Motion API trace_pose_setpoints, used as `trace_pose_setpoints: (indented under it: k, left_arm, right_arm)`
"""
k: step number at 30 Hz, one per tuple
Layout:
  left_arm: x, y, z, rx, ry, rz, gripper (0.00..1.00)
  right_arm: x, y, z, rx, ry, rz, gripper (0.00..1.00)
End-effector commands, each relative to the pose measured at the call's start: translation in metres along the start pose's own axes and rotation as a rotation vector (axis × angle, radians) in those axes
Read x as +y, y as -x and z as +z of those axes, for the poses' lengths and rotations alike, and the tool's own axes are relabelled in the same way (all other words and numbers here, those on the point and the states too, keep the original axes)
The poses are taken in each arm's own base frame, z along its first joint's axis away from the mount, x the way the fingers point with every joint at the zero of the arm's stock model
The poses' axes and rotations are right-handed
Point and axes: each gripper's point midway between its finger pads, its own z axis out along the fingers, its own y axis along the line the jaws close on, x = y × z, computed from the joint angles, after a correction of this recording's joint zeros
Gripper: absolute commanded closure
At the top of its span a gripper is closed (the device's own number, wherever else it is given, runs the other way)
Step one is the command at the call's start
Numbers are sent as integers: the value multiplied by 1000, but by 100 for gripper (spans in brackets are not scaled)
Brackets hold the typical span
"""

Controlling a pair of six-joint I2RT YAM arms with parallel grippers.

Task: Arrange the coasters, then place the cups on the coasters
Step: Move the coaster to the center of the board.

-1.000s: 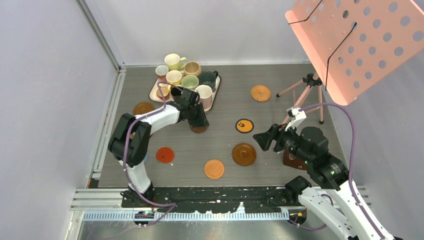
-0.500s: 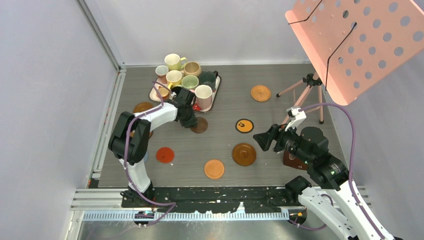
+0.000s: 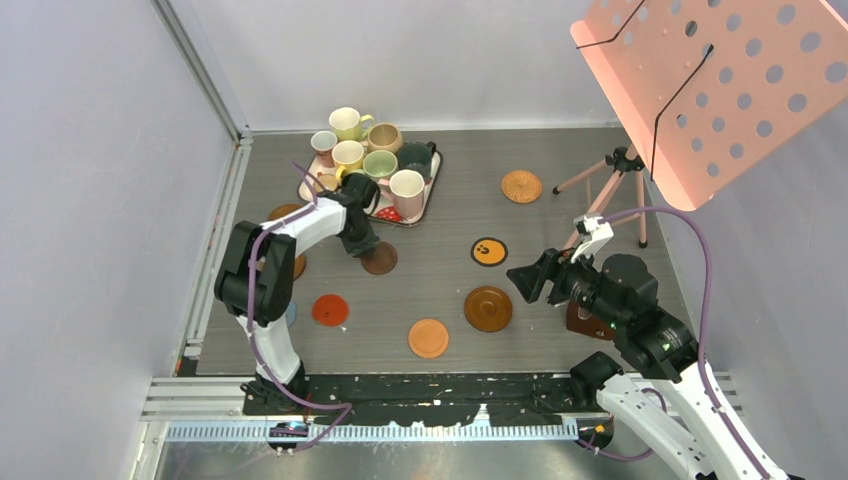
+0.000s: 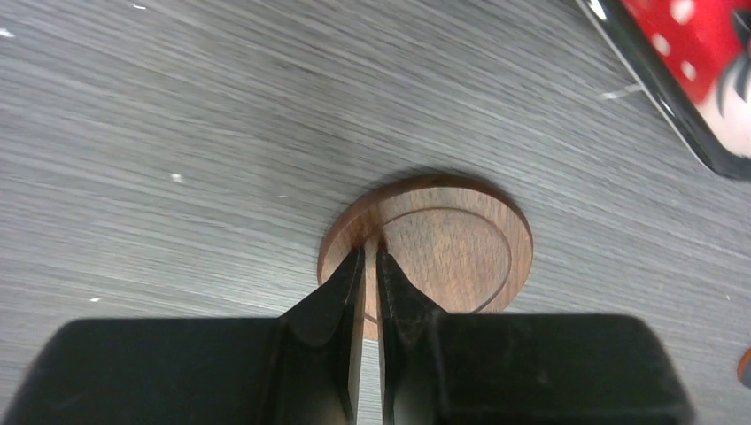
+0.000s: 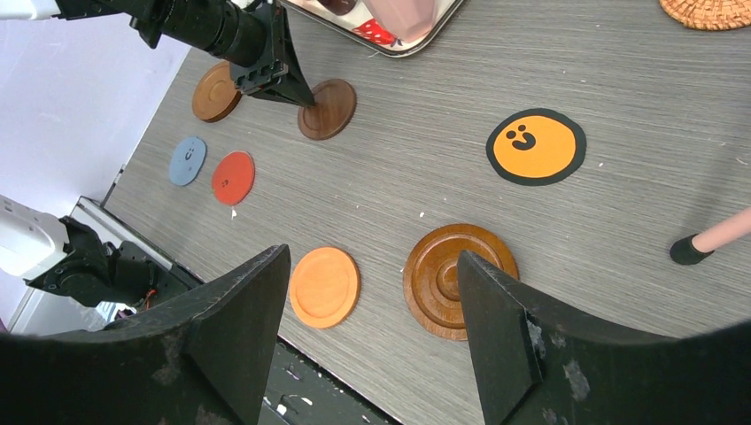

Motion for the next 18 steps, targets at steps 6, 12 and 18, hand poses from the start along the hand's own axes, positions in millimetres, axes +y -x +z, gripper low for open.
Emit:
trace_pose_setpoints:
  k: [6, 12, 18]
  left_arm:
    - [57, 13, -5, 17, 141, -147, 89]
    - [71, 12, -8, 32, 168, -213, 93]
    - [78, 10, -19, 22, 212, -272, 94]
  right_arm:
    - [8, 14, -4, -54, 30, -11, 24]
    - [7, 16, -7, -61, 23, -19, 24]
    - [8, 17, -8, -65, 26, -20, 24]
